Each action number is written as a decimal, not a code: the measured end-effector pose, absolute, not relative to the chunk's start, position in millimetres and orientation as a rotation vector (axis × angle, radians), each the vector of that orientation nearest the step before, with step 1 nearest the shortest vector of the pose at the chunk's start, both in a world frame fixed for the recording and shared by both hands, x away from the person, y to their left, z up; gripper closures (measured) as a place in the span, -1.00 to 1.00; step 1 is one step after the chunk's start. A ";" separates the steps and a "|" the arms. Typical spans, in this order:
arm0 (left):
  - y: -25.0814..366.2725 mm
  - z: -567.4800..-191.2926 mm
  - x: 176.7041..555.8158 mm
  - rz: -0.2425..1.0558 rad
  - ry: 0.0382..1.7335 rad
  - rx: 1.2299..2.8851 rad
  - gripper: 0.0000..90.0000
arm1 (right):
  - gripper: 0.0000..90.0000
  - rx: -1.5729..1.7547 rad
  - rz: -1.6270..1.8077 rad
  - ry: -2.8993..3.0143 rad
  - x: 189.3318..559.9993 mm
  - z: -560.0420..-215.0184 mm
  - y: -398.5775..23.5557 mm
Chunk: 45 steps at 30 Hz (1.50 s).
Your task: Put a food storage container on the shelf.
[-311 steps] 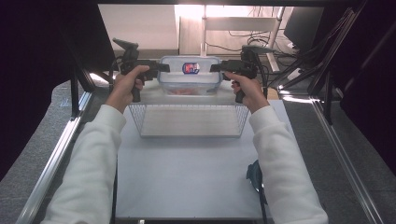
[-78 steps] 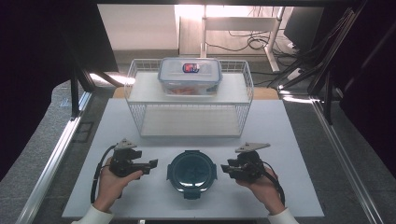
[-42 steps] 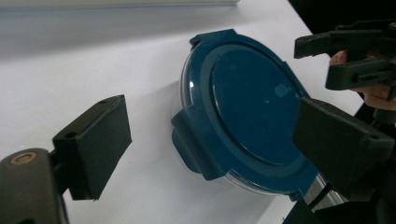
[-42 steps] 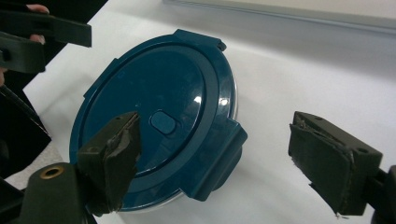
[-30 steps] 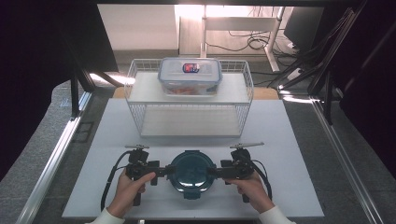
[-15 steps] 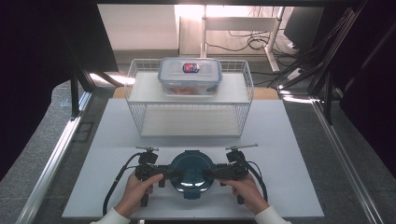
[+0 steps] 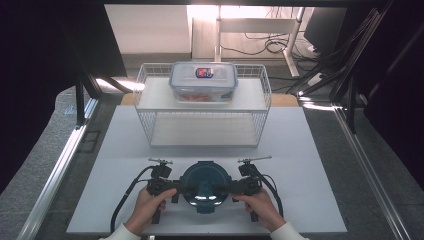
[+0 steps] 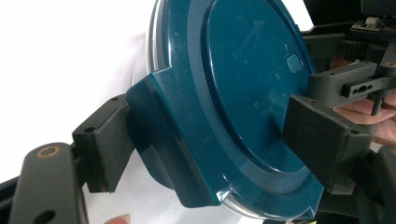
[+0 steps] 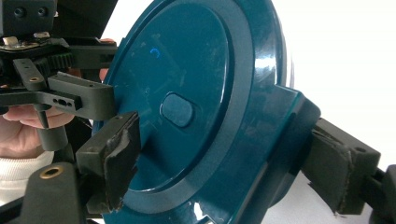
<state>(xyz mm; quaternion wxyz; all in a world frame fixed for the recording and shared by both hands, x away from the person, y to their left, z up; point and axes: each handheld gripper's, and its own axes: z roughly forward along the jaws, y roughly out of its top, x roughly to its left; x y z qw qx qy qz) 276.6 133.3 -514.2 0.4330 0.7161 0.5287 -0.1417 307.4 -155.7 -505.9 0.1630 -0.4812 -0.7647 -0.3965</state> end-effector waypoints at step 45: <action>141.1 -488.2 259.0 -0.253 1.273 1.699 -0.16 | -0.22 -1.347 -1.327 -2.281 291.1 -475.3 -164.7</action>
